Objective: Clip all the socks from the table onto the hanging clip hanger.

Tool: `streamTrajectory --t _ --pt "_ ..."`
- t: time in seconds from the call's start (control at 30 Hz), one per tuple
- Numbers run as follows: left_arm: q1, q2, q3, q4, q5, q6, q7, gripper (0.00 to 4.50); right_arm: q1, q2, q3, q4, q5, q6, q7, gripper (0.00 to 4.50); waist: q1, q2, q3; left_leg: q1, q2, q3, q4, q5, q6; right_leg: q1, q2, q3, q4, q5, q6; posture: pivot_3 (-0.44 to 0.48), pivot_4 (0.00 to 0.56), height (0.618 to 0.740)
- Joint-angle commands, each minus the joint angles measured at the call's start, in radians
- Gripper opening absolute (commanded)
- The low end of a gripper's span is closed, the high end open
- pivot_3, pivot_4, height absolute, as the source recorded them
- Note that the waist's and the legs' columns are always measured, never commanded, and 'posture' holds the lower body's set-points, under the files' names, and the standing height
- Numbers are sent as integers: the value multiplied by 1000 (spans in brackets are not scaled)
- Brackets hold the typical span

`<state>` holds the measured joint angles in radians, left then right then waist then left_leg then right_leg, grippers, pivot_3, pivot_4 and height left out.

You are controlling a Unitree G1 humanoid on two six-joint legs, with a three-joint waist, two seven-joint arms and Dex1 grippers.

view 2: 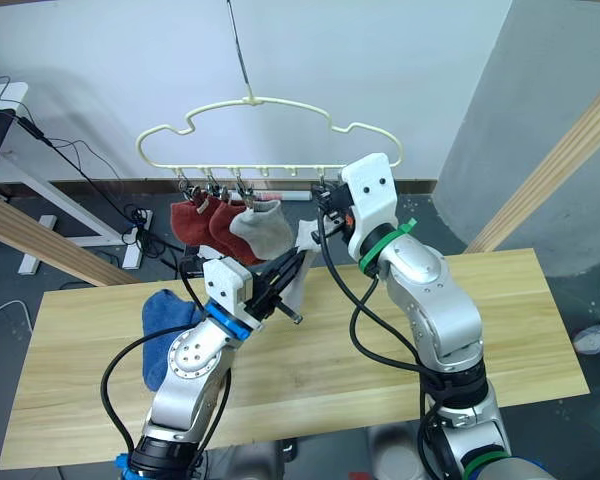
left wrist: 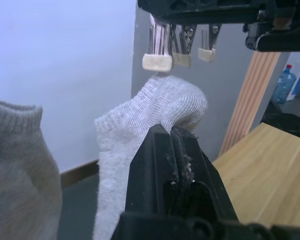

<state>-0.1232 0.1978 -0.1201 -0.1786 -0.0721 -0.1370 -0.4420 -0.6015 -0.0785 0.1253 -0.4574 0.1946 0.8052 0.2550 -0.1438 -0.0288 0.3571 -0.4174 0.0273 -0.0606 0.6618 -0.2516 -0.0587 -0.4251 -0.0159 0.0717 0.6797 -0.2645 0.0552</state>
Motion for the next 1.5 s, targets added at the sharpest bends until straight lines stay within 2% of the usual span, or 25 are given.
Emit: streamTrajectory --t 0.03,1.07,1.1,1.17,1.27,1.5 --pt "5 -10 -13 -9 17 -46 19 13 -2 17 -16 -55 32 20 -15 0 0 0 0 0 0 0 0 0 0 0 0 0 0 0 0 -224 320 740" --pt "-49 -58 -37 -6 40 -63 90 13 9 59 -30 -74 106 101 -97 0 1 0 0 0 0 0 0 0 0 0 0 0 0 0 0 -220 315 740" --pt "-48 -58 -37 -7 41 -63 91 0 10 55 -28 -75 104 100 -98 690 1 0 0 0 0 0 0 0 0 0 0 0 0 0 0 -220 315 740" --pt "-48 -58 -38 -9 40 -62 91 0 9 38 -19 -77 99 99 -92 1193 1 0 0 0 0 0 0 0 0 0 0 0 0 0 0 -220 315 740" --pt "-49 -58 -35 -5 44 -63 96 0 12 4 -8 -88 103 98 -71 2315 1 0 0 0 0 0 0 0 0 0 0 0 0 0 0 -222 314 740" --pt "-53 -49 -44 7 32 -61 71 0 43 -147 -8 -176 157 129 46 2315 1 0 0 -1 -1 0 0 0 0 0 0 0 0 0 0 -226 311 740"
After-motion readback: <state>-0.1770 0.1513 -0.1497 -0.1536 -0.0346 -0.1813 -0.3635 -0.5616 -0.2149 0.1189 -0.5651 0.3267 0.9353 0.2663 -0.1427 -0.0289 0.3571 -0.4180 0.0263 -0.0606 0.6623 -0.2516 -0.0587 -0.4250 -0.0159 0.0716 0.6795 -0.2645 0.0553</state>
